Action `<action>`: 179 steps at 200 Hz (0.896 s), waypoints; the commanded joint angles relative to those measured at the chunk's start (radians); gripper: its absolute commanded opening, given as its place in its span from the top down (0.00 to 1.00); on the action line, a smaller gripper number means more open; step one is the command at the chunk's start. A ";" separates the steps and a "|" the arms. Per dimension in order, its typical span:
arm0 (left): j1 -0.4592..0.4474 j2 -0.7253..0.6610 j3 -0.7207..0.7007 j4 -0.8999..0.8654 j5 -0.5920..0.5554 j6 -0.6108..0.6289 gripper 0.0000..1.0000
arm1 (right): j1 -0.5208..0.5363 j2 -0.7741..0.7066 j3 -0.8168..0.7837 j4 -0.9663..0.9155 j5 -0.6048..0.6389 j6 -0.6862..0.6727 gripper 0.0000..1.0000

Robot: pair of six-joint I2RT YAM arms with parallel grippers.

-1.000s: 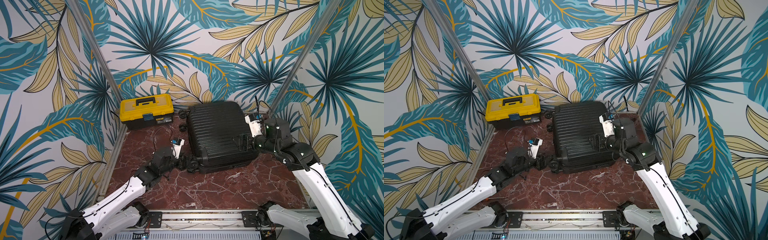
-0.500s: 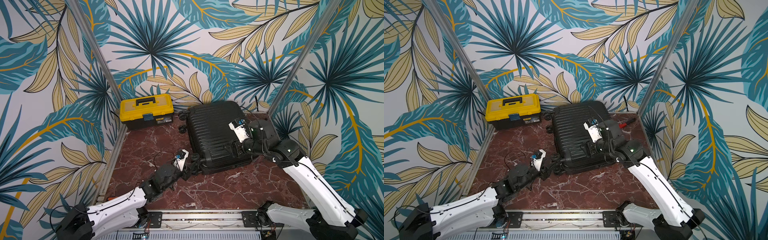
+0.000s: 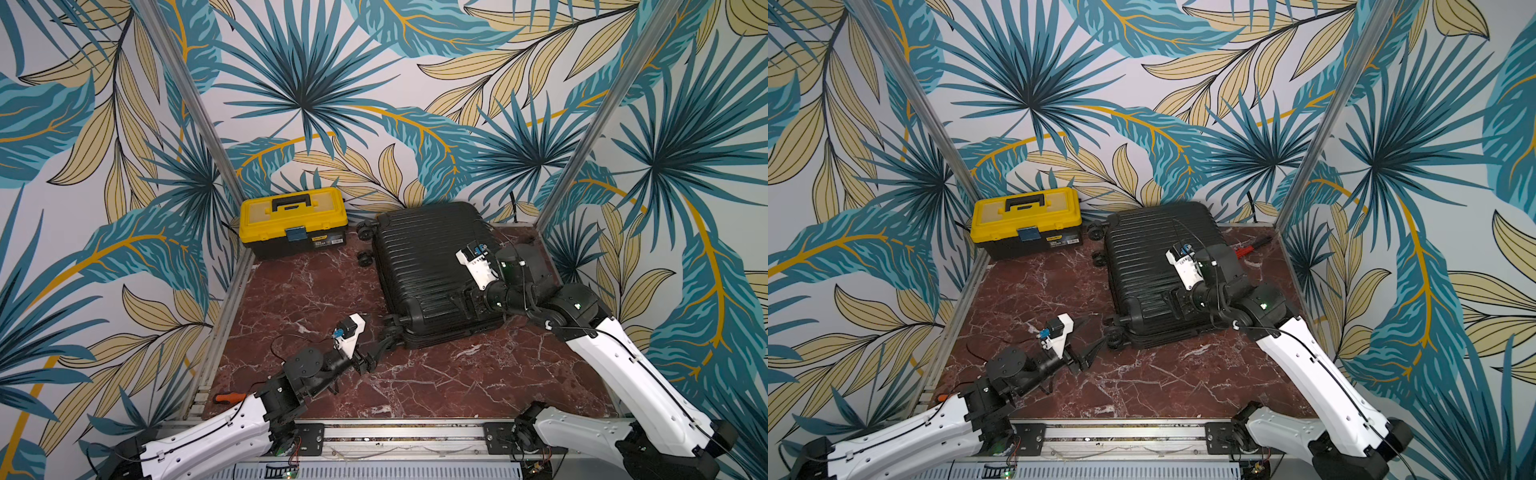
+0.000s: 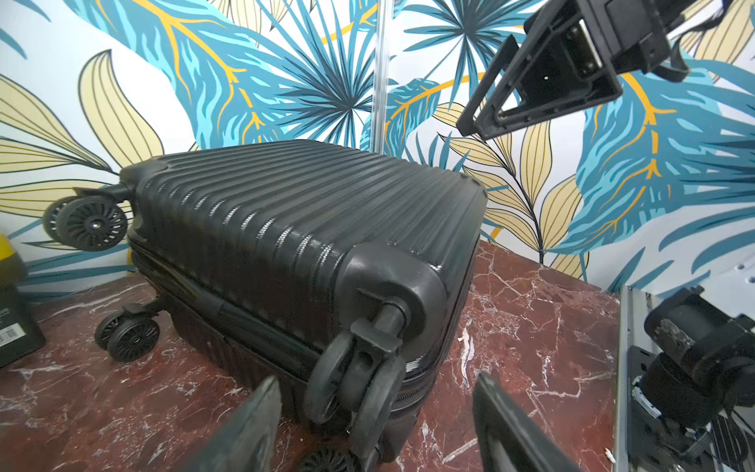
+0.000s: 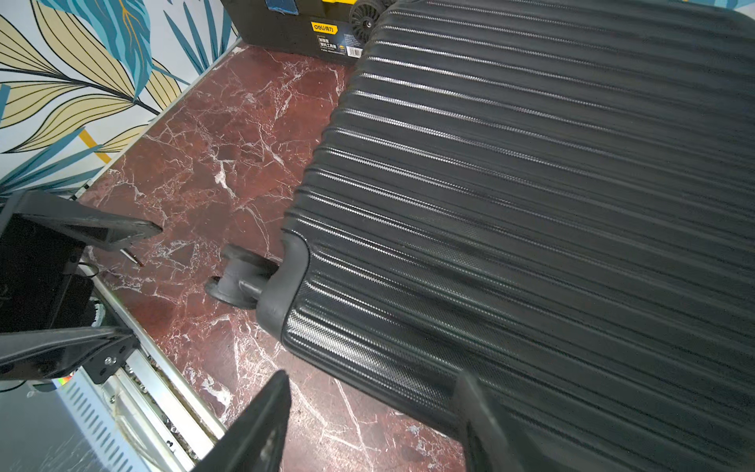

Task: Open the suitcase zippers
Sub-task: Unzip the zipper on the suitcase.

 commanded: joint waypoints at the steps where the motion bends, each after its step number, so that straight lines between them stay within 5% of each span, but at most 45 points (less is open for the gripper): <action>1: -0.060 0.064 -0.045 0.033 -0.027 0.083 0.27 | 0.005 -0.058 -0.066 0.080 -0.009 -0.041 0.35; 25: -0.085 0.168 -0.058 0.133 -0.147 0.149 0.28 | 0.006 -0.130 -0.171 0.207 -0.027 -0.078 0.35; 118: -0.048 0.799 -0.090 0.846 -0.167 0.228 0.42 | 0.012 -0.110 -0.181 0.264 -0.047 -0.067 0.36; 179: 0.016 0.905 -0.054 0.948 -0.053 0.225 0.46 | 0.020 -0.107 -0.181 0.245 -0.058 -0.073 0.37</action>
